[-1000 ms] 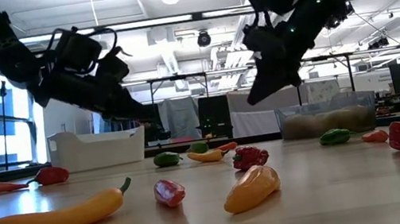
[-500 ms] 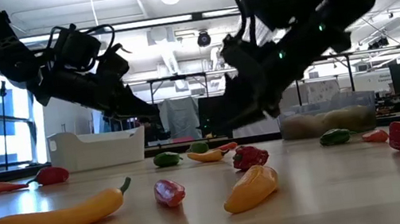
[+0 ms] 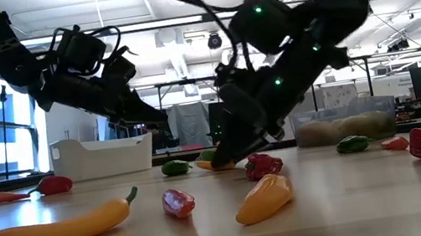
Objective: Sort produce into baskets
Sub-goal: Put the yellow chili pepper into the blue bin
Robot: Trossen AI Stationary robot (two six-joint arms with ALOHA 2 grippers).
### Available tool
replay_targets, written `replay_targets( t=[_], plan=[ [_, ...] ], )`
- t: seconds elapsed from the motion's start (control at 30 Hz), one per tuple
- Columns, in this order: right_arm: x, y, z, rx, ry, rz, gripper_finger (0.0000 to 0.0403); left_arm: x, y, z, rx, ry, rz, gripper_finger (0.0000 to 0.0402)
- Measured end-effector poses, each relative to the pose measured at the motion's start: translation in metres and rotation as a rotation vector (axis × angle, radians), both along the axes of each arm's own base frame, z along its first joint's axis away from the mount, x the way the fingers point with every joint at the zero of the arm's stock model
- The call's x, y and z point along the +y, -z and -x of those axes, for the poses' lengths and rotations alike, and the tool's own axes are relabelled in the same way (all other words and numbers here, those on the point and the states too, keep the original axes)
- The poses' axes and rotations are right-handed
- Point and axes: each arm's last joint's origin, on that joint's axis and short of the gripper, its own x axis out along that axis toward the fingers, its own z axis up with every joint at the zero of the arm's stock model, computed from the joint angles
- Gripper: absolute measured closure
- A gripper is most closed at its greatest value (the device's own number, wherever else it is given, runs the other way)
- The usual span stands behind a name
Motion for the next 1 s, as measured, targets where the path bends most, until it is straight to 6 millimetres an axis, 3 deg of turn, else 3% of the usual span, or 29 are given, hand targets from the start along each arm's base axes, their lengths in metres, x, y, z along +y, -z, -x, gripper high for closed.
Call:
replay_targets(
  t=[0.17, 0.37, 0.53, 0.67, 0.8, 1.0],
  plan=[
    [0.003, -0.017, -0.011, 0.082, -0.056, 0.009, 0.0391, -0.001, 0.0, 0.0, 0.001, -0.002, 0.008, 0.0402],
    [0.016, -0.056, -0.02, 0.216, -0.109, 0.003, 0.0384, -0.004, 0.001, -0.001, 0.017, 0.021, -0.013, 0.0402],
    [0.042, -0.104, -0.008, 0.339, -0.121, -0.014, 0.0398, -0.006, 0.002, -0.002, 0.026, 0.032, -0.009, 0.0401],
    [0.066, -0.142, 0.02, 0.387, -0.082, -0.067, 0.0399, -0.009, 0.002, -0.003, 0.027, 0.044, -0.009, 0.0402],
    [0.094, -0.169, 0.062, 0.45, 0.032, -0.172, 0.04, -0.012, 0.002, -0.004, 0.022, 0.056, -0.012, 0.0402],
    [0.138, -0.195, 0.126, 0.518, 0.232, -0.33, 0.04, -0.014, 0.002, -0.005, 0.02, 0.066, -0.012, 0.0401]
  ],
)
